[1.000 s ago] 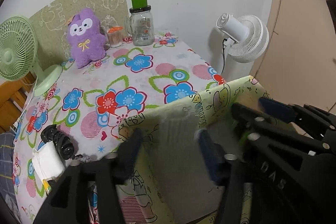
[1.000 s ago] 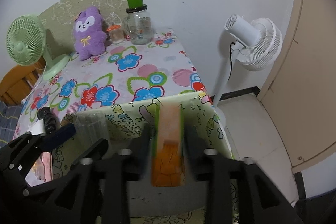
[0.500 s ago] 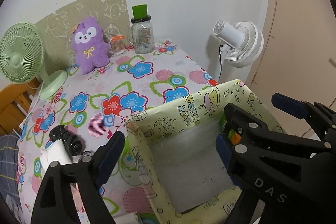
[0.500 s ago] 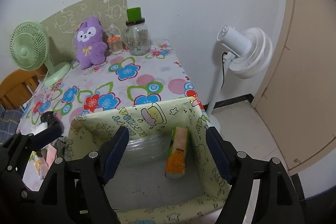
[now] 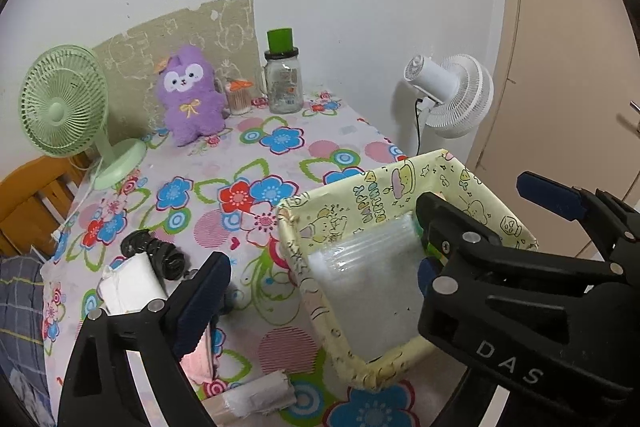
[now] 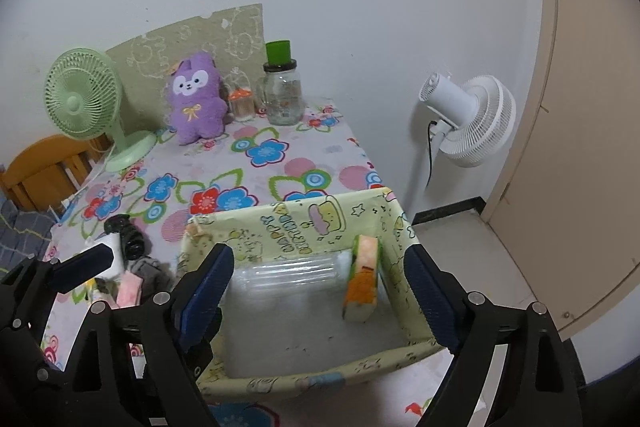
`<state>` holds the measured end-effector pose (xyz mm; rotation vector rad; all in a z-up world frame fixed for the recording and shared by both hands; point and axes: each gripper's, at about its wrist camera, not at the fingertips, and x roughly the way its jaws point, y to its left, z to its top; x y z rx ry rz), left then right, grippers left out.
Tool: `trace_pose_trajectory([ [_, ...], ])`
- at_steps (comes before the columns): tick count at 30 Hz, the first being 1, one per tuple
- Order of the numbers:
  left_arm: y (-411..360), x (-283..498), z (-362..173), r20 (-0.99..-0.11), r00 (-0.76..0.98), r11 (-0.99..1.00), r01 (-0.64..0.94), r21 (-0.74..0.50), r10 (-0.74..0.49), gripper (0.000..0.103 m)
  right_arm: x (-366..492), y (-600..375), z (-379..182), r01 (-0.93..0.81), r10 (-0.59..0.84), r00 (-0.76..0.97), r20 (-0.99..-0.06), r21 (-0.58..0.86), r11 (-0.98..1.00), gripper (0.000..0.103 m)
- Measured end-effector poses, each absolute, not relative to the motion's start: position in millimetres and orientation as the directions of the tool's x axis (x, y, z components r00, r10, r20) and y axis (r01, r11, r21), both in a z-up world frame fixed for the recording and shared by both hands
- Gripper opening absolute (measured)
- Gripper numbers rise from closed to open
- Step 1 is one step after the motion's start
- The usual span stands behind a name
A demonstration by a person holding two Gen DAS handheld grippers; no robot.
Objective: Organize soft objects
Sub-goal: 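Withdraw both open tools from the gift box back over the table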
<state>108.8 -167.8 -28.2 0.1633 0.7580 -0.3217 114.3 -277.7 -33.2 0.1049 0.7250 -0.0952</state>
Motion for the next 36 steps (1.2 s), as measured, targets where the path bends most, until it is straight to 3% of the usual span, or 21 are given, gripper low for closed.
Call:
trace_pose_trajectory([
  [24, -92.2, 74.6, -8.9, -0.652, 0.718, 0.943, 0.334, 0.014, -0.244, 0.099, 72.8, -203.4, -2.0, 0.096, -0.065, 0.791, -0.608, 0.017, 0.995, 0.092],
  [36, -42.5, 67.0, -19.0, -0.652, 0.735, 0.959, 0.279, 0.042, -0.186, 0.099, 65.1, -153.2, -8.2, 0.0, 0.029, 0.805, -0.593, 0.048, 0.999, 0.092],
])
